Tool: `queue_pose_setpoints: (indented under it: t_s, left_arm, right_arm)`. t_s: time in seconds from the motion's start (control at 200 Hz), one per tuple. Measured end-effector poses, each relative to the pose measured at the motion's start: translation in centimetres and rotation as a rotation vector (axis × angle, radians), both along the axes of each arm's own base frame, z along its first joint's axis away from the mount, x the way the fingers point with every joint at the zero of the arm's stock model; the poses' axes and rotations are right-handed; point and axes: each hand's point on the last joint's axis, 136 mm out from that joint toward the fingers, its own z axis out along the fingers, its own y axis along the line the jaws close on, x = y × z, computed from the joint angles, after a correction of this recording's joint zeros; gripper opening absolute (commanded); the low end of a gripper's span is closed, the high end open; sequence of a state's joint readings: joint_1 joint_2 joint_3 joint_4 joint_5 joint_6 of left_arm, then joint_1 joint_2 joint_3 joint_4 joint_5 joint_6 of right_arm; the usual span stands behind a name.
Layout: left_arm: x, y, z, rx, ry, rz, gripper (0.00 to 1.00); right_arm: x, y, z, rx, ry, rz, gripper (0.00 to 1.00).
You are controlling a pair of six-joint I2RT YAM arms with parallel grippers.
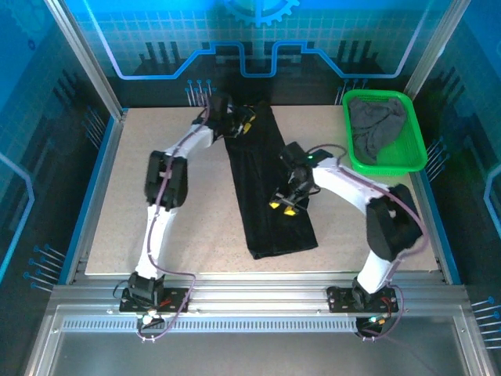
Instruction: Fold and stack the t-shirts
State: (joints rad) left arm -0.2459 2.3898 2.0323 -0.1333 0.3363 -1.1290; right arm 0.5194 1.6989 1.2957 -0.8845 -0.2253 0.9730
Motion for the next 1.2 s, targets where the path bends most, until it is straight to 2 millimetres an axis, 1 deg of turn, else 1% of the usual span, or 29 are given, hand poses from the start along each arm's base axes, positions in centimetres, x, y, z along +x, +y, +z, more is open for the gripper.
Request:
queue_pose_setpoints:
  t_s: [0.065, 0.085, 0.11, 0.115, 0.14, 0.16, 0.2, 0.23, 0.265, 0.28, 0.305, 0.325, 0.345, 0.36, 0.37, 0.41, 0.445, 0.49, 0.545, 0.585, 0.63, 0.73, 0.825, 0.915, 0.945, 0.985, 1.035, 1.091, 1.201]
  left_arm:
    - [-3.4, 0.9, 4.4, 0.01, -0.044, -0.014, 0.4]
    - [-4.7, 1.1, 5.8, 0.009, -0.055, -0.018, 0.4]
    - [-6.1, 1.4, 6.9, 0.011, -0.068, -0.024, 0.4]
    - [-6.7, 1.4, 7.3, 0.008, -0.069, -0.028, 0.39]
    - [-8.3, 1.5, 8.1, 0.008, -0.08, -0.038, 0.39]
    - [-10.0, 1.6, 8.7, 0.004, -0.082, -0.052, 0.39]
    - [-12.8, 1.6, 8.9, 0.006, -0.073, -0.079, 0.39]
    - [-15.3, 1.5, 8.3, 0.009, -0.048, -0.107, 0.39]
    - [-18.0, 1.2, 7.0, 0.022, -0.005, -0.139, 0.39]
    - [-19.5, 1.1, 5.9, 0.029, 0.03, -0.156, 0.39]
    - [-21.1, 1.0, 4.5, 0.042, 0.069, -0.179, 0.39]
    - [-23.0, 0.7, 2.9, 0.054, 0.121, -0.207, 0.39]
    - [-24.5, 0.6, 1.6, 0.067, 0.161, -0.226, 0.39]
    - [-26.1, 0.4, 0.3, 0.073, 0.204, -0.249, 0.39]
    - [-26.6, 0.4, -0.2, 0.077, 0.221, -0.256, 0.39]
    - [-30.3, 0.3, -3.2, 0.099, 0.329, -0.297, 0.4]
    - [-33.2, 0.3, -5.1, 0.117, 0.408, -0.328, 0.4]
    - [-36.5, 0.4, -6.8, 0.14, 0.489, -0.361, 0.4]
    - [-39.3, 0.4, -7.8, 0.161, 0.546, -0.395, 0.4]
    - [-40.7, 0.2, -8.0, 0.168, 0.565, -0.412, 0.41]
    - [-41.6, -0.2, -7.9, 0.168, 0.568, -0.428, 0.41]
    - [-42.9, -0.9, -8.2, 0.162, 0.578, -0.441, 0.42]
    - [-44.1, -1.5, -8.7, 0.164, 0.599, -0.453, 0.42]
    - [-44.8, -2.4, -8.9, 0.158, 0.604, -0.466, 0.42]
    - [-44.9, -2.7, -9.0, 0.157, 0.604, -0.472, 0.42]
    - [-45.0, -3.0, -9.3, 0.161, 0.608, -0.478, 0.42]
    - [-45.3, -3.3, -9.7, 0.167, 0.622, -0.481, 0.42]
    - [-45.6, -3.5, -10.2, 0.175, 0.634, -0.484, 0.42]
    - [-45.7, -3.7, -11.0, 0.187, 0.65, -0.482, 0.42]
  right_arm:
    - [0.5, -1.9, 1.7, -0.011, -0.091, 0.023, 0.44]
    - [0.5, -2.6, 1.9, -0.022, -0.108, 0.027, 0.44]
    - [0.2, -3.6, 2.0, -0.035, -0.124, 0.036, 0.44]
    - [0.2, -3.8, 2.0, -0.038, -0.127, 0.036, 0.44]
    - [-0.3, -4.9, 1.7, -0.055, -0.133, 0.044, 0.44]
    - [-0.7, -5.8, 1.4, -0.072, -0.129, 0.046, 0.45]
    - [-1.7, -7.5, 0.4, -0.106, -0.11, 0.058, 0.46]
    - [-2.7, -8.7, -0.5, -0.134, -0.083, 0.068, 0.46]
    - [-3.9, -9.9, -1.5, -0.162, -0.049, 0.086, 0.47]
    - [-4.3, -10.3, -1.9, -0.174, -0.034, 0.094, 0.47]
    - [-5.0, -10.8, -2.4, -0.187, -0.013, 0.11, 0.47]
    - [-5.6, -11.1, -2.9, -0.197, 0.003, 0.128, 0.47]
    - [-6.0, -11.3, -3.3, -0.2, 0.013, 0.143, 0.47]
    - [-6.3, -11.4, -3.5, -0.202, 0.02, 0.156, 0.47]
    - [-6.4, -11.4, -3.6, -0.201, 0.024, 0.163, 0.47]
    - [-6.9, -11.4, -4.0, -0.2, 0.034, 0.187, 0.47]
    - [-7.0, -11.3, -4.4, -0.194, 0.043, 0.204, 0.46]
    - [-7.1, -11.1, -4.9, -0.184, 0.054, 0.218, 0.45]
    - [-7.1, -10.8, -5.6, -0.172, 0.068, 0.227, 0.44]
    - [-7.1, -10.6, -6.2, -0.162, 0.082, 0.234, 0.43]
    - [-7.3, -10.5, -6.7, -0.156, 0.101, 0.24, 0.43]
    - [-7.7, -10.1, -7.7, -0.147, 0.134, 0.253, 0.43]
    - [-8.2, -9.6, -8.1, -0.143, 0.144, 0.274, 0.42]
    - [-8.6, -9.2, -8.3, -0.133, 0.146, 0.282, 0.34]
    - [-8.9, -9.1, -8.5, -0.132, 0.152, 0.282, 0.29]
    - [-9.3, -9.0, -8.7, -0.131, 0.161, 0.286, 0.18]
    - [-9.6, -9.0, -8.8, -0.132, 0.169, 0.28, 0.11]
    - [-9.8, -9.0, -8.6, -0.128, 0.165, 0.272, 0.07]
    - [-10.0, -8.9, -8.2, -0.125, 0.144, 0.254, 0.04]
